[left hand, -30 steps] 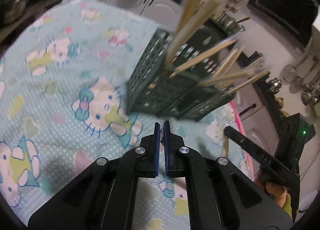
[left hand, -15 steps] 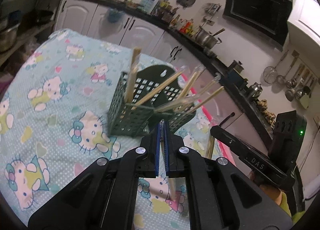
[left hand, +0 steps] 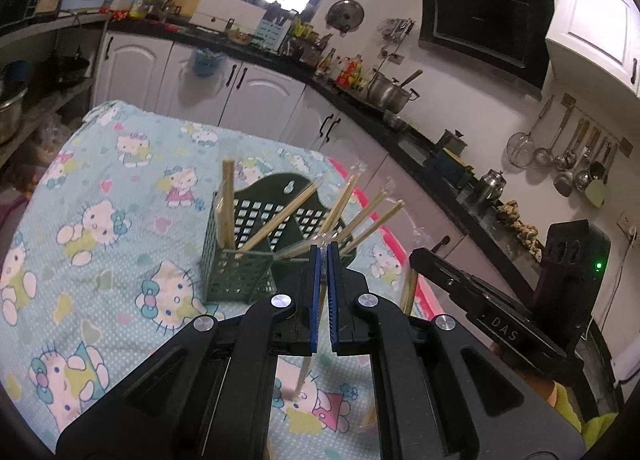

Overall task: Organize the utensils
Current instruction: 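Lift the chopstick with the left tool and carry it over the caddy, then lower the chopstick into the caddy and open the left tool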

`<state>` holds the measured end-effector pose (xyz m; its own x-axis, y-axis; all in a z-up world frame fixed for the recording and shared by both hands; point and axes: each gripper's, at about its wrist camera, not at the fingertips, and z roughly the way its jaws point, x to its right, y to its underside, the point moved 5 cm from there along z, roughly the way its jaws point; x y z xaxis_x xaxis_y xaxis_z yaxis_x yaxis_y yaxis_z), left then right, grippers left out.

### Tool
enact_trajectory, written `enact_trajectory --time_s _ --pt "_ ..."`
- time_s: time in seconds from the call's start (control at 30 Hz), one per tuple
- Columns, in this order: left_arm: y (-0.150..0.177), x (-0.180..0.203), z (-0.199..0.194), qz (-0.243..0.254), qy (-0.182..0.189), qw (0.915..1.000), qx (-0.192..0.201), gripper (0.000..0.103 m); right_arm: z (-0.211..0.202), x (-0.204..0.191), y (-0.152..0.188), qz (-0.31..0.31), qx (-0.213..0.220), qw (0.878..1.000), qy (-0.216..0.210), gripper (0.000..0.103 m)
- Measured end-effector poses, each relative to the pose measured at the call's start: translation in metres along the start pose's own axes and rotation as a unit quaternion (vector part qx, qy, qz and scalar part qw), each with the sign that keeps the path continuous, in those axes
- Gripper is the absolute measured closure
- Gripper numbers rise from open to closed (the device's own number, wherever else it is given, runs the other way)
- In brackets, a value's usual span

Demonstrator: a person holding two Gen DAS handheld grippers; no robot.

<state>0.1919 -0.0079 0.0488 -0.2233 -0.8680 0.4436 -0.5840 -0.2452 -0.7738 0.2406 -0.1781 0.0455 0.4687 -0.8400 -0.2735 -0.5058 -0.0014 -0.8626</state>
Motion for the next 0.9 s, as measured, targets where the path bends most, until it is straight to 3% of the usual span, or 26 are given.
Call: enact_trajectory --time_s 0.4,0.9 --pt "-0.037 0.018 -0.021 0.026 0.009 0.9987 0.042 0.102 -0.021 -0.015 -0.043 -0.025 0.064 0.998 0.0 0.098" --pt "-0.106 0.037 -0.053 0.071 -0.01 0.9911 0.112 0.102 -0.047 -0.018 -0.111 -0.047 0.163 0.985 0.006 0.098"
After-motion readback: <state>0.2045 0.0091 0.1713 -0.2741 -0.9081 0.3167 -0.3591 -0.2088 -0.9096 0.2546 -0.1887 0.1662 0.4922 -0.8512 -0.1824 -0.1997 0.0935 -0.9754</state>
